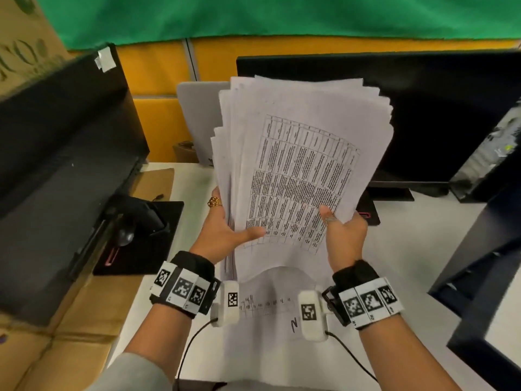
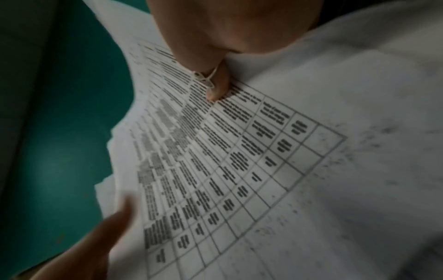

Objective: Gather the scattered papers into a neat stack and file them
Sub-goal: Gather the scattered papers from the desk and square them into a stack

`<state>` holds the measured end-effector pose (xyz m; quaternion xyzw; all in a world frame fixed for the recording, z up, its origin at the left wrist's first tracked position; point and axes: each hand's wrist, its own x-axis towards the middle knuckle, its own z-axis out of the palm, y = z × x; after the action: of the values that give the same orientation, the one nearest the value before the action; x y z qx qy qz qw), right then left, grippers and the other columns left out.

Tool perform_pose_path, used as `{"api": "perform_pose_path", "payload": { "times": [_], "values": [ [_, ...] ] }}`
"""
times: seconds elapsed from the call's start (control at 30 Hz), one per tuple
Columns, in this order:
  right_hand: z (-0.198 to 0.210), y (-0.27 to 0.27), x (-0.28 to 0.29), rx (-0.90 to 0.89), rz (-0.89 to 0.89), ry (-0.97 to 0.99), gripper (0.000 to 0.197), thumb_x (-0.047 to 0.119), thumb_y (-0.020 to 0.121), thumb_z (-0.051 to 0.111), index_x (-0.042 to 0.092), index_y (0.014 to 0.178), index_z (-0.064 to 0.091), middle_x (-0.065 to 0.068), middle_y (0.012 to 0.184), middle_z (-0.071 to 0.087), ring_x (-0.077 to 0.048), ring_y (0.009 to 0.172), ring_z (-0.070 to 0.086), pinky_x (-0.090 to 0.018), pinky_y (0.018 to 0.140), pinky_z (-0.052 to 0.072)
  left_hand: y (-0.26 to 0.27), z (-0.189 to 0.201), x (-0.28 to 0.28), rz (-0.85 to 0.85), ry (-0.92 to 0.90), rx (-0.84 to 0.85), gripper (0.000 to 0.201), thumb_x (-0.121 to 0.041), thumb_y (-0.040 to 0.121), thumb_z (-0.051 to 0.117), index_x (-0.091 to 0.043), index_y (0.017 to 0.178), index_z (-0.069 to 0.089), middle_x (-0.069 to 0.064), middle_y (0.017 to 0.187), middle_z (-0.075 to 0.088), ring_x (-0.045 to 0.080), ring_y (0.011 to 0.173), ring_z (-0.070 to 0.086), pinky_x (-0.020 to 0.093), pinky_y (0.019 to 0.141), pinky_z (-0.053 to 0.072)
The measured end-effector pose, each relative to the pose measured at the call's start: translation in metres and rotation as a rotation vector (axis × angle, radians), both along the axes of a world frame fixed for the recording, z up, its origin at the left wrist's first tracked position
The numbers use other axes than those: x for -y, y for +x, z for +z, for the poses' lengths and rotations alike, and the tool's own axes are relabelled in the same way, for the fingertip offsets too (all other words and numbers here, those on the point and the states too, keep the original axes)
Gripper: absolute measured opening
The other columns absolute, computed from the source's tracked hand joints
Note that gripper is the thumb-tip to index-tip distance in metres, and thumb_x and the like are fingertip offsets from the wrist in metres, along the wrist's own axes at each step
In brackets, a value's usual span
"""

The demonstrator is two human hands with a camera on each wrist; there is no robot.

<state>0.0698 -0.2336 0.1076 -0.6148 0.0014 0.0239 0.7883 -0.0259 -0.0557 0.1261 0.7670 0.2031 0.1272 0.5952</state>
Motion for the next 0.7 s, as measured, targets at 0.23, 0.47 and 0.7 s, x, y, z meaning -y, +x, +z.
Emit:
{"api": "perform_pose_path", "payload": {
  "times": [0.23,0.47,0.7],
  "values": [
    [0.013,-0.002,0.006,0.167,0.055,0.039,0.032,0.001,0.078,0.068,0.024,0.093,0.051,0.016,0.094,0.056,0.010,0.085,0.053,0.005,0.073,0.039,-0.008,0.006,0.019,0.362,-0.164,0.373,0.090,0.007,0.064,0.078,-0.009,0.136,0.026,-0.001,0.117,0.058,-0.002,0.103,0.062,0.017,0.078,0.055],
    [-0.016,0.002,0.031,0.132,0.227,-0.083,0.086,-0.009,0.063,0.075,0.022,0.128,0.028,0.016,0.115,0.050,0.009,0.103,0.053,-0.008,0.079,0.047,-0.016,0.017,0.013,0.062,-0.099,0.153,0.037,0.005,0.072,0.072,-0.018,0.099,0.060,-0.003,0.097,0.068,-0.009,0.083,0.066,0.035,0.092,0.052],
    [0.011,0.004,0.031,0.161,0.394,-0.121,0.049,0.007,0.060,0.080,0.020,0.103,0.059,0.004,0.098,0.068,0.000,0.088,0.068,-0.020,0.069,0.057,-0.003,0.034,-0.012,-0.084,-0.040,0.237,0.050,-0.033,0.054,0.083,-0.042,0.099,0.062,-0.009,0.101,0.070,0.010,0.102,0.065,0.028,0.080,0.057]
  ]
}}
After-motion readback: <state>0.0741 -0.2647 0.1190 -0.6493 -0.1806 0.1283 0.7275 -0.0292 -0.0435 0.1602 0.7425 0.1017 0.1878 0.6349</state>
